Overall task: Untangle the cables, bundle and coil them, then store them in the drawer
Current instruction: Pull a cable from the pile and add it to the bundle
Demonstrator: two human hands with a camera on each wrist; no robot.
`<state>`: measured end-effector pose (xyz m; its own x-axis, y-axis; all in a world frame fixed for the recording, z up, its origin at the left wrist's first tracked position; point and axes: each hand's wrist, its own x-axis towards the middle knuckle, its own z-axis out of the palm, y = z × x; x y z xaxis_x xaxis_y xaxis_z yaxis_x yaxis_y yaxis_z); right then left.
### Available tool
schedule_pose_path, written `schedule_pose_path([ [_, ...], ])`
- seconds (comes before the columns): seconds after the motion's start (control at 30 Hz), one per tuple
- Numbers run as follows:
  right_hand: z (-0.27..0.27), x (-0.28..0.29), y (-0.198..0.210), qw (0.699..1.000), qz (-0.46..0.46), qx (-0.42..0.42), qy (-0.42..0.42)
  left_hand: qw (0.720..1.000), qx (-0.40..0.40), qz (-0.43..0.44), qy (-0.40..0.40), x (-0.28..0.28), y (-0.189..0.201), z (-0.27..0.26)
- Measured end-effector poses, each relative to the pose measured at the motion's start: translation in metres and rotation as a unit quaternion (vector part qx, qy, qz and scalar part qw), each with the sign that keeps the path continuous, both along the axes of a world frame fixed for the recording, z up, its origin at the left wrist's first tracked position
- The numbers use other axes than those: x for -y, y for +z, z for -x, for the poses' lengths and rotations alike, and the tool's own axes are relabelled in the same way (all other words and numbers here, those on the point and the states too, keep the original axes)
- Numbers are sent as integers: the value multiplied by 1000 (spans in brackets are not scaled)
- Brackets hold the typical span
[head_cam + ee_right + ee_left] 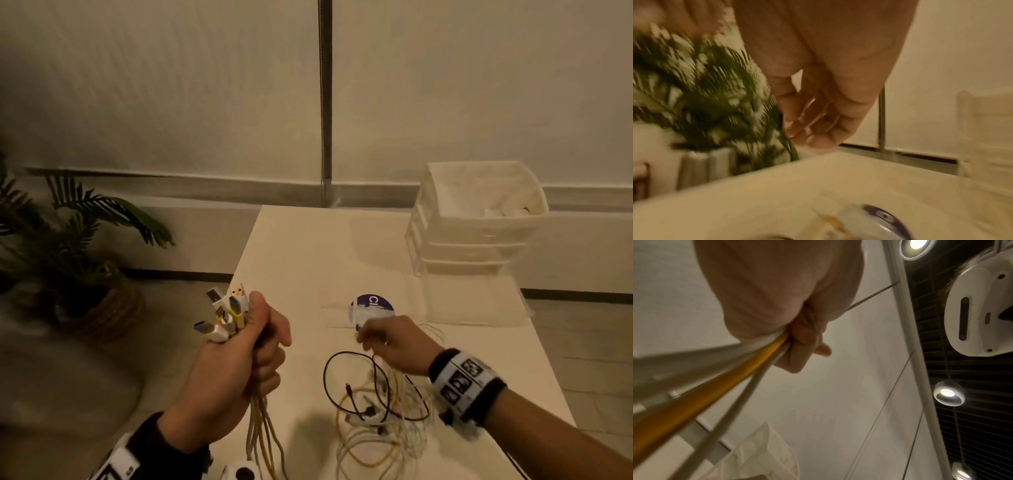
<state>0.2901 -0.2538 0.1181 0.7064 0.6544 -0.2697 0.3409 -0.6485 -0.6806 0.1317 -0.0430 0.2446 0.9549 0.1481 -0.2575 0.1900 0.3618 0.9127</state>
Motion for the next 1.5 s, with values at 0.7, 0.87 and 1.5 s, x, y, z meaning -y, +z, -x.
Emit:
schedule_pose_path([
  [0.7,-108,13,-77,957,81,-172,-219,997,-48,2,54,16,-11,-15],
  [0.87,-56,36,2,814,-260,-377,-357,999,-37,19,1,12,-15,-22],
  [1.5,170,-36,135,909,-329,66,-247,982,84,63,-159,46,-10,-4],
])
